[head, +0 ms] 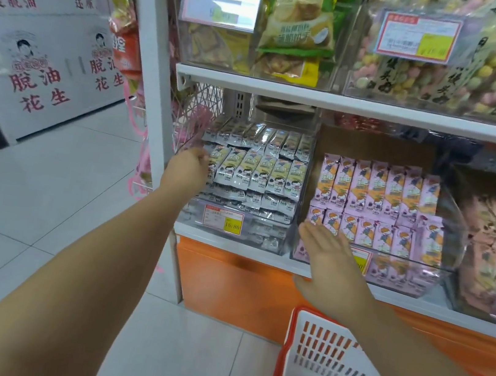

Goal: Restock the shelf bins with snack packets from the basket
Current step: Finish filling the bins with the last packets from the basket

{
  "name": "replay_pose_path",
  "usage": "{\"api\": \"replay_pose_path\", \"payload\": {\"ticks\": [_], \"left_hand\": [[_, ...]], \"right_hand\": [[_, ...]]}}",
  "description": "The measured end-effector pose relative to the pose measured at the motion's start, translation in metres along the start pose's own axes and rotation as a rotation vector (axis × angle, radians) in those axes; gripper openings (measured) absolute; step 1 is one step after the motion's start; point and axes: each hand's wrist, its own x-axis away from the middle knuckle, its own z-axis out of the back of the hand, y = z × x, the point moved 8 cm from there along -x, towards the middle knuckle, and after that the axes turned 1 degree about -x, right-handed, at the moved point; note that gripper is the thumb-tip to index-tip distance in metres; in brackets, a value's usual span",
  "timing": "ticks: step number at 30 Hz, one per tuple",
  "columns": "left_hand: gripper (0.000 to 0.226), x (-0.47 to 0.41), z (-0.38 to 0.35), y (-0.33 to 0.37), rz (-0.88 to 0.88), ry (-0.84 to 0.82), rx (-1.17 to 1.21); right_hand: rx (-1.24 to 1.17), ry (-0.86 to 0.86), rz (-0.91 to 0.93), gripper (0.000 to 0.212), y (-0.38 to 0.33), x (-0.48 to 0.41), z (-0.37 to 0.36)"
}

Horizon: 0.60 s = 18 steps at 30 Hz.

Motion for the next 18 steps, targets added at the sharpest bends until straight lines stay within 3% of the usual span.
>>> {"api": "replay_pose_path", "payload": {"ticks": [2,4,6,8,9,11,14,18], "left_hand": [[0.038,0.008,0.003,0.003,-0.018,0.022,-0.019],[0.039,0.033,0.011,0.013,-0.083,0.173,0.007],[0.036,0.075,0.012,0.029,-0.209,0.292,0.181],[0.032,0.12,-0.01,0.047,-0.331,0.24,0.266],[0.03,0.139,-0.03,0.051,-0.37,0.168,0.25],[0.028,0.164,-0.082,0.05,-0.393,-0.058,0.174],[0.033,0.197,-0.166,0.034,-0.423,-0.471,0.001],[0.046,0.243,-0.239,0.007,-0.509,-0.905,-0.281]], "right_hand": [[-0.011,-0.014,0.009,0.084,0.0,0.0,0.002],[-0.053,0.018,0.043,0.08,0.0,0.002,0.006],[-0.123,0.173,0.124,0.068,-0.003,0.013,0.013],[-0.235,0.29,0.16,0.054,0.0,0.032,0.011],[-0.282,0.317,0.159,0.047,0.005,0.044,0.002],[-0.38,0.204,0.073,0.035,0.021,0.066,-0.034],[-0.51,-0.16,-0.187,0.031,0.061,0.107,-0.113],[-0.559,-0.592,-0.43,0.038,0.101,0.177,-0.212]]}}
